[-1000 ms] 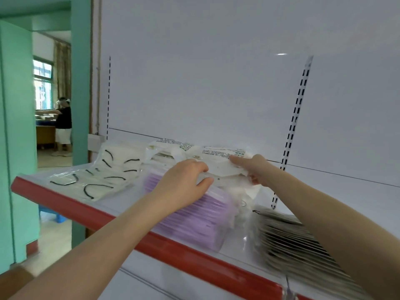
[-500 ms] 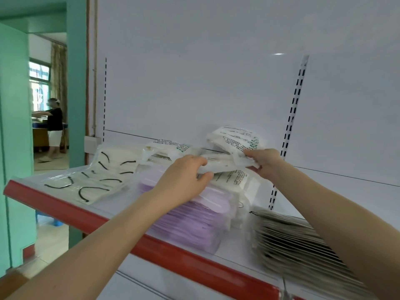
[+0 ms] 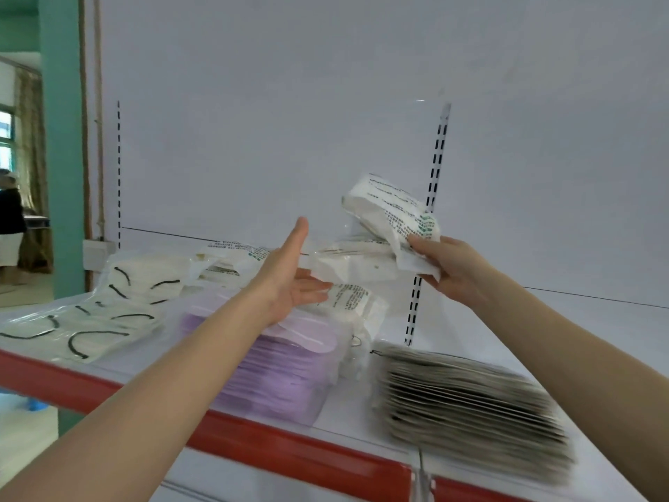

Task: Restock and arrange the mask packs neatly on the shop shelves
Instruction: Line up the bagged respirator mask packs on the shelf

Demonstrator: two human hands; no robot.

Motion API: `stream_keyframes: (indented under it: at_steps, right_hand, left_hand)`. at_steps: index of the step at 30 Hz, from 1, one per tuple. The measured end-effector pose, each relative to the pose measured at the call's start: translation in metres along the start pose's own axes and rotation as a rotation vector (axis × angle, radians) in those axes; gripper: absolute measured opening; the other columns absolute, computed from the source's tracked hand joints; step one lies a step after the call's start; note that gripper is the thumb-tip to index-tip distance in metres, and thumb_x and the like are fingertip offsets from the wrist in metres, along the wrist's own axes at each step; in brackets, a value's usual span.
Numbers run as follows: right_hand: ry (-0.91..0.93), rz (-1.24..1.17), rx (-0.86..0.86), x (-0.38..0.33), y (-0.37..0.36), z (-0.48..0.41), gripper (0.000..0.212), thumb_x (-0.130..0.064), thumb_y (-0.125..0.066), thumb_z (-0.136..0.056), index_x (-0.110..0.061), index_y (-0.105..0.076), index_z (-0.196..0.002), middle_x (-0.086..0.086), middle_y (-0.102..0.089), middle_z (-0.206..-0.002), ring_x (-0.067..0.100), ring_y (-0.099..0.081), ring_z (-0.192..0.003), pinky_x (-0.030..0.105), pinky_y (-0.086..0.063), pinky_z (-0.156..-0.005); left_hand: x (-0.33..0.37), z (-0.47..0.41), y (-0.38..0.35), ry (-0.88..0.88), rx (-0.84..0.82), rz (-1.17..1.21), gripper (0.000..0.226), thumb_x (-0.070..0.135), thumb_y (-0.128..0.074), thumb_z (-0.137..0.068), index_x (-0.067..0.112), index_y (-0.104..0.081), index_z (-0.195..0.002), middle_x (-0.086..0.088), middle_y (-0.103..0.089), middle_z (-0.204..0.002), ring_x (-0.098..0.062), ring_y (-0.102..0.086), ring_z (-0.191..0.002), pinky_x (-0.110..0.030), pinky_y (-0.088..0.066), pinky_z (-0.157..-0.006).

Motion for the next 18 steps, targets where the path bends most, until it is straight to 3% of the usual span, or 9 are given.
stream_keyframes:
  at_steps: [4,7,10,11,13,14,16,17,18]
  right_hand:
    - [-0.004,0.083,-0.122,0.007,0.001,0.008,0.030,-0.005,-0.058,-0.088,-0.001,-0.053,-0.117,0.007,-0.067,-0.096,0.013,-0.068,-0.071,0.020,-0.054,-0.052]
    - [-0.032,0.107,-0.165,0.013,0.004,0.013,0.025,-0.006,-0.058,-0.089,-0.004,-0.056,-0.114,0.005,-0.069,-0.094,0.011,-0.069,-0.066,0.020,-0.054,-0.052]
    - [-0.033,0.146,-0.203,0.014,0.005,0.021,0.018,-0.003,-0.058,-0.087,-0.006,-0.059,-0.105,0.006,-0.070,-0.092,0.013,-0.070,-0.065,0.022,-0.056,-0.054]
    - [-0.030,0.164,-0.216,0.014,0.005,0.023,0.017,-0.002,-0.058,-0.087,-0.006,-0.059,-0.103,0.007,-0.070,-0.092,0.013,-0.070,-0.066,0.023,-0.057,-0.056]
    - [-0.028,0.190,-0.226,0.013,0.008,0.026,0.016,0.000,-0.059,-0.086,-0.006,-0.061,-0.100,0.006,-0.072,-0.090,0.016,-0.070,-0.068,0.026,-0.058,-0.059]
    - [-0.033,0.190,-0.224,0.013,0.011,0.027,0.015,-0.001,-0.060,-0.086,-0.007,-0.061,-0.099,0.006,-0.073,-0.088,0.016,-0.070,-0.068,0.028,-0.058,-0.060]
    - [-0.039,0.193,-0.211,0.011,0.017,0.028,0.014,-0.009,-0.061,-0.086,-0.009,-0.062,-0.100,0.004,-0.073,-0.086,0.018,-0.070,-0.071,0.030,-0.059,-0.064]
    - [-0.042,0.204,-0.197,0.010,0.020,0.027,0.016,-0.017,-0.061,-0.086,-0.011,-0.062,-0.101,0.003,-0.073,-0.088,0.018,-0.069,-0.074,0.031,-0.058,-0.069]
    - [-0.047,0.212,-0.184,0.009,0.024,0.027,0.018,-0.026,-0.060,-0.087,-0.014,-0.063,-0.101,0.002,-0.072,-0.091,0.018,-0.068,-0.078,0.031,-0.057,-0.072]
  left_hand:
    - [-0.005,0.000,-0.008,0.020,-0.061,0.069,0.055,0.065,-0.047,-0.081,0.011,-0.049,-0.092,-0.005,-0.062,-0.079,-0.023,-0.064,-0.074,-0.042,-0.052,-0.065]
    - [-0.004,-0.002,-0.011,-0.022,-0.086,0.020,0.057,0.066,-0.057,-0.072,0.012,-0.058,-0.088,-0.002,-0.064,-0.062,-0.022,-0.061,-0.069,-0.038,-0.053,-0.069]
    - [-0.007,0.001,-0.025,-0.032,-0.178,-0.084,0.065,0.068,-0.072,-0.051,0.019,-0.068,-0.093,0.001,-0.064,-0.088,-0.019,-0.059,-0.083,-0.031,-0.044,-0.081]
    - [-0.008,0.001,-0.029,-0.041,-0.183,-0.078,0.054,0.062,-0.072,-0.059,0.021,-0.067,-0.093,0.006,-0.066,-0.087,-0.012,-0.062,-0.077,-0.023,-0.045,-0.076]
    - [-0.008,0.003,-0.032,-0.072,-0.167,-0.053,0.033,0.046,-0.065,-0.080,0.019,-0.060,-0.099,0.011,-0.065,-0.071,-0.001,-0.059,-0.052,-0.011,-0.044,-0.050]
    - [-0.009,0.005,-0.035,-0.058,-0.161,-0.049,0.040,0.044,-0.066,-0.081,0.017,-0.056,-0.108,0.008,-0.064,-0.075,-0.001,-0.059,-0.052,-0.011,-0.044,-0.045]
    - [-0.013,0.007,-0.041,-0.049,-0.170,-0.028,0.068,0.045,-0.074,-0.072,0.016,-0.045,-0.126,0.001,-0.065,-0.104,-0.011,-0.064,-0.082,-0.024,-0.054,-0.067]
    - [-0.013,0.010,-0.044,-0.054,-0.173,-0.009,0.072,0.040,-0.075,-0.072,0.016,-0.042,-0.131,-0.001,-0.065,-0.110,-0.016,-0.065,-0.088,-0.029,-0.054,-0.071]
    - [-0.013,0.011,-0.045,-0.068,-0.167,0.019,0.068,0.033,-0.073,-0.076,0.015,-0.040,-0.132,-0.002,-0.067,-0.106,-0.016,-0.066,-0.085,-0.030,-0.055,-0.066]
Point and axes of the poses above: each hand's wrist, its own z-axis away from the middle knuckle, its own y-axis out of the back of the hand, x = y × z, the point moved 8 cm from there along -z, towards the middle knuckle
